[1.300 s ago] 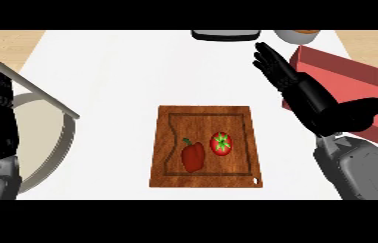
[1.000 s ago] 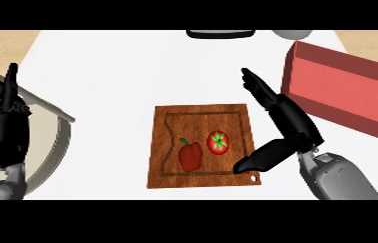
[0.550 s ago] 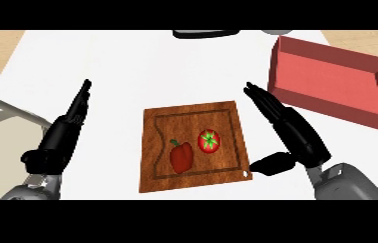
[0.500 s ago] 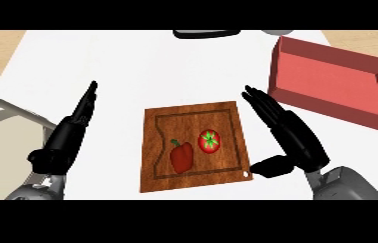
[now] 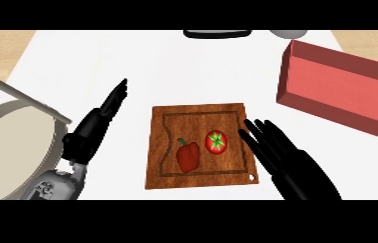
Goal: Pick the tomato from the cutting board and place it in the cardboard box
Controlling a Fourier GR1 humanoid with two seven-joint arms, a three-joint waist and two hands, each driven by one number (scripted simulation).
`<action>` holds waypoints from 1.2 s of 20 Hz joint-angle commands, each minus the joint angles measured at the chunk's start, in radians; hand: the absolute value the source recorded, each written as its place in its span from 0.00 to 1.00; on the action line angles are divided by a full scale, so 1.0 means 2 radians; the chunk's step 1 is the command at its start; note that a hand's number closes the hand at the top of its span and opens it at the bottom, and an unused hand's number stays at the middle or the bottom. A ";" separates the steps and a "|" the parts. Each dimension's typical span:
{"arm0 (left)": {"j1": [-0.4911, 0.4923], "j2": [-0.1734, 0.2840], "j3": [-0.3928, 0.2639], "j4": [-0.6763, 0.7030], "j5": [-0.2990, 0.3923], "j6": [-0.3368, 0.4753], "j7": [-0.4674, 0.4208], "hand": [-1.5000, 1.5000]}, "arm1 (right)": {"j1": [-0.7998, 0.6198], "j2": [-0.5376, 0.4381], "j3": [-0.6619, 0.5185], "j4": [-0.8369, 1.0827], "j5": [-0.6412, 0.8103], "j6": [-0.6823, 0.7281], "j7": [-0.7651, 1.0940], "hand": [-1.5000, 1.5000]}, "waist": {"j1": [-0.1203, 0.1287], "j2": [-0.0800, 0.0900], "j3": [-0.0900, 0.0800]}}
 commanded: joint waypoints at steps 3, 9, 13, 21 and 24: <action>-0.024 -0.019 -0.005 0.008 -0.004 -0.010 0.014 0.50 | 0.006 0.012 0.028 -0.112 -0.023 0.149 0.144 0.00 | 0.015 0.003 0.000; -0.028 -0.027 0.012 0.019 -0.012 -0.029 0.014 0.50 | -0.055 0.136 0.023 -0.075 -0.039 0.223 0.233 0.00 | 0.022 0.004 0.001; -0.031 -0.055 0.010 0.028 -0.039 -0.030 0.003 0.50 | -0.035 0.169 0.019 -0.005 0.005 0.181 0.170 0.00 | 0.021 0.004 0.001; -0.021 -0.054 0.033 0.012 -0.040 -0.063 0.028 0.50 | -0.031 0.189 -0.014 0.107 0.035 0.171 0.110 0.00 | 0.022 0.004 0.001; -0.026 -0.082 0.038 0.025 -0.067 -0.047 0.014 0.50 | -0.035 0.218 -0.027 0.108 0.045 0.199 0.121 0.00 | 0.020 0.004 0.001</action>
